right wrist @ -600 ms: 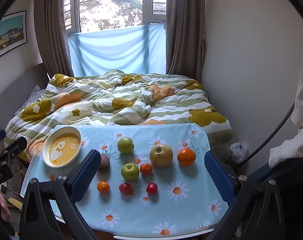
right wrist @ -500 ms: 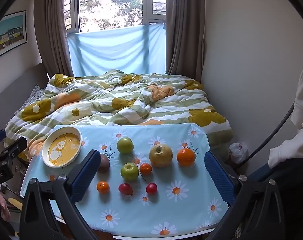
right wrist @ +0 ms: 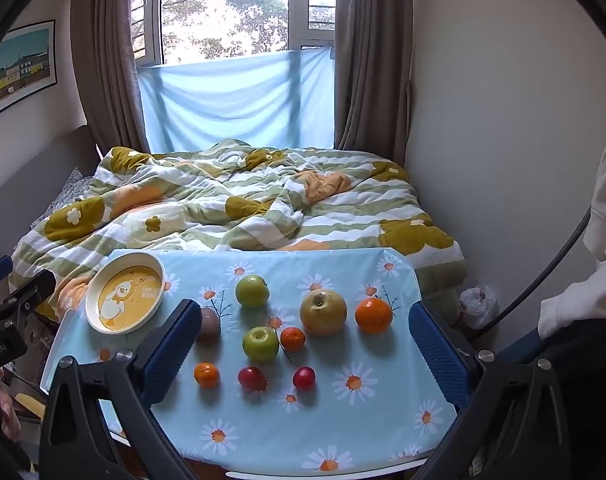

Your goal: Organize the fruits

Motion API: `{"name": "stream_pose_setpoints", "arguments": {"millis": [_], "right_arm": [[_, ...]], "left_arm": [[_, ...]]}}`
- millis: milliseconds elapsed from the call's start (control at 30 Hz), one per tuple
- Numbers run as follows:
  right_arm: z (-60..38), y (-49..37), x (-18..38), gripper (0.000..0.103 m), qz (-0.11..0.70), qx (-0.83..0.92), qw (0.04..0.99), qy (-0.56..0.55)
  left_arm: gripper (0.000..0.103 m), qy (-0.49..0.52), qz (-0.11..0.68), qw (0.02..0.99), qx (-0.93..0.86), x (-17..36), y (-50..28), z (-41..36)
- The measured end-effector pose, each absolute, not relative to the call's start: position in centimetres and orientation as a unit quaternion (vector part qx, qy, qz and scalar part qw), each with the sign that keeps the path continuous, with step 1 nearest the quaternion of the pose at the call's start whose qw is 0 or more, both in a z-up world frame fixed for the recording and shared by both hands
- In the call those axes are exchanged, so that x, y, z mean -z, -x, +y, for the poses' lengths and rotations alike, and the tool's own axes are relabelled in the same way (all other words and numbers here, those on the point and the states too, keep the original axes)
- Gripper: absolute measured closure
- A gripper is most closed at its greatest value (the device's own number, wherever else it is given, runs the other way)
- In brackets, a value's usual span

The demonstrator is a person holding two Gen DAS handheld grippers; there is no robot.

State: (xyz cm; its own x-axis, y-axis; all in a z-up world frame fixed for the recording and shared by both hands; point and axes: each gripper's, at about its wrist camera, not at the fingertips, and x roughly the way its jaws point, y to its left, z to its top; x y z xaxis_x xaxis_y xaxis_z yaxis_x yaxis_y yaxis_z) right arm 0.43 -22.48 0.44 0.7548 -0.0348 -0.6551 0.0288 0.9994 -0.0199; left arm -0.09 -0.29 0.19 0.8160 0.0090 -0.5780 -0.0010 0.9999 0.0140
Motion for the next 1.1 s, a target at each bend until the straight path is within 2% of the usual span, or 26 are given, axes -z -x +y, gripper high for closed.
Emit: {"name": "stream_pose_setpoints", "arguments": {"millis": [1100], "right_arm": [[-22.55,-0.56,-0.54,0.000,0.348,0.017,0.937,0.004]], "left_arm": [[0.000,-0.003,0.304,0.953,-0.012,-0.31,0.08,-0.33]]}}
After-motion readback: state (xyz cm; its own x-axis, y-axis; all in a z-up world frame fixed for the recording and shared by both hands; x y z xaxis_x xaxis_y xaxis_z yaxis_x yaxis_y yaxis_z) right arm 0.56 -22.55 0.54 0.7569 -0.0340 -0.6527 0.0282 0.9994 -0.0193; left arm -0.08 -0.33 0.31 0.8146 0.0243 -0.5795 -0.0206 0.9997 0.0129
